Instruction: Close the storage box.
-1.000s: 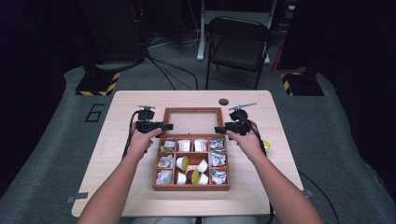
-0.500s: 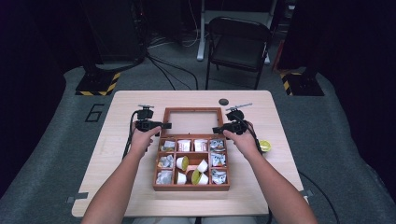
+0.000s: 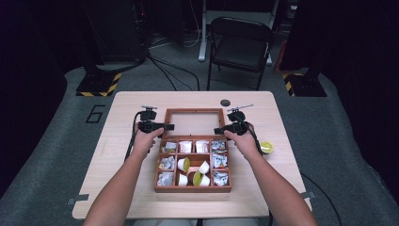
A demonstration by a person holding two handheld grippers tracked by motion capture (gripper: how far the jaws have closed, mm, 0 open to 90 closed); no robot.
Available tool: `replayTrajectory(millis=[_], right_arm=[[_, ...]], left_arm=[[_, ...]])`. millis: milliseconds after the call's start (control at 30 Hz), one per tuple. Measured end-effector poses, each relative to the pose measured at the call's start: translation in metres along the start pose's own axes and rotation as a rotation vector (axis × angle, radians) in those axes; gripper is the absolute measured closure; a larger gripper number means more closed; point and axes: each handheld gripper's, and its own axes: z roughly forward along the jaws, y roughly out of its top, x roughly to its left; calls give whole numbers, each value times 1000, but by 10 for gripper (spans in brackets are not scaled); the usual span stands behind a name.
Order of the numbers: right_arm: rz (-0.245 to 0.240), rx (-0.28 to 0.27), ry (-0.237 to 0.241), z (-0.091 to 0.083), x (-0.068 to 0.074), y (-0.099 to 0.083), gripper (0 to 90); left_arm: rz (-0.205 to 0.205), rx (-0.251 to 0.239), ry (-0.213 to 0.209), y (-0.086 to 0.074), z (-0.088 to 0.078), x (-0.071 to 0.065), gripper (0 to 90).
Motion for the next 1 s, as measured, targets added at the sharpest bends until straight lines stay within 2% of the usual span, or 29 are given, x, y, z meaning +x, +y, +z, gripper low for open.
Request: replayTrajectory(millis=[100,167,300,333,367,467,700,867,1000], right_arm=[[-6,0,-1,3,-2,0,357],[12,11,-2,3,-2,0,356],[7,4,-4,5,-4,0,354],[22,14,-4,5,-4,-1,354],[10,8,-3,6,-5,-1,354],[11,9,-5,7,-6,-1,354],[30,20,-7,10,-11,-3,351],[38,23,1,12,-13,-3,351],[40,28,-1,14,-13,-4,343]], left_arm=[[-4,3,1,0,0,1,369],[-3,6,3,0,0,2,369],[-8,5,5,-1,1,2,368],[-6,7,6,-1,2,2,368],[-5,10,5,-1,2,2,367],[-12,12,6,-2,3,3,366],[-11,23,0,-5,6,3,365],[-22,15,-7,-5,7,3,362],[-22,15,3,-5,6,5,363]])
